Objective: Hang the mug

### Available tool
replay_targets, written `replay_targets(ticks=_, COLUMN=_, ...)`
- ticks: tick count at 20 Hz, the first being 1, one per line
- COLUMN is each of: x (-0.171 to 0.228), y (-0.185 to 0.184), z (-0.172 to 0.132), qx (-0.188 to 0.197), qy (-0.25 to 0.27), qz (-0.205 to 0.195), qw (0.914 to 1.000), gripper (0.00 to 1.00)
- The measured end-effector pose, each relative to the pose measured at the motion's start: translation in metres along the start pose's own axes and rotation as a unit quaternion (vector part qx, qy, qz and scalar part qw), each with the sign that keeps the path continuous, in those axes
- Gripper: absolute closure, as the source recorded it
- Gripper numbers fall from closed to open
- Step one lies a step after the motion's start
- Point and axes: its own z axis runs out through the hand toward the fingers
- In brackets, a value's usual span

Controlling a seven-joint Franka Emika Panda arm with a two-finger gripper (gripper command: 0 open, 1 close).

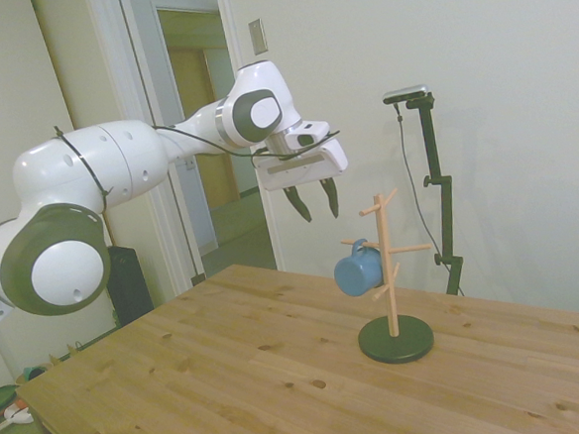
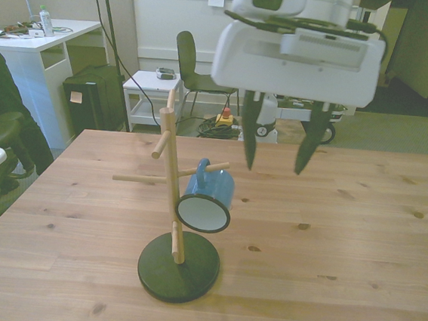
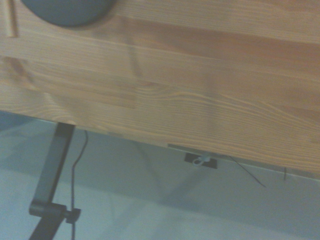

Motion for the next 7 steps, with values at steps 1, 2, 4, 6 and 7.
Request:
replay_targets(ticks=1, x=-0.014, y=-0.01, z=-0.003, qx=0.008, qy=-0.01, qz=0.008, qw=0.9999, gripper=0.0)
replay_targets(ticks=2, x=-0.028, y=-0.019, z=-0.007, qx=0.014, qy=-0.021, qz=0.019, qw=0.9995, gripper=0.0)
replay_targets(ticks=4, x=-0.055, y=-0.027, z=-0.011, qx=0.017, qy=-0.046, qz=0.042, qw=0.9979, gripper=0.0)
replay_targets(ticks=6, x=-0.071, y=-0.021, z=-0.009, qx=0.012, qy=-0.067, qz=0.058, qw=0.996, gripper=0.0)
replay_targets(ticks=7, x=-0.077, y=-0.016, z=-0.006, qx=0.009, qy=-0.076, qz=0.064, qw=0.9951, gripper=0.0)
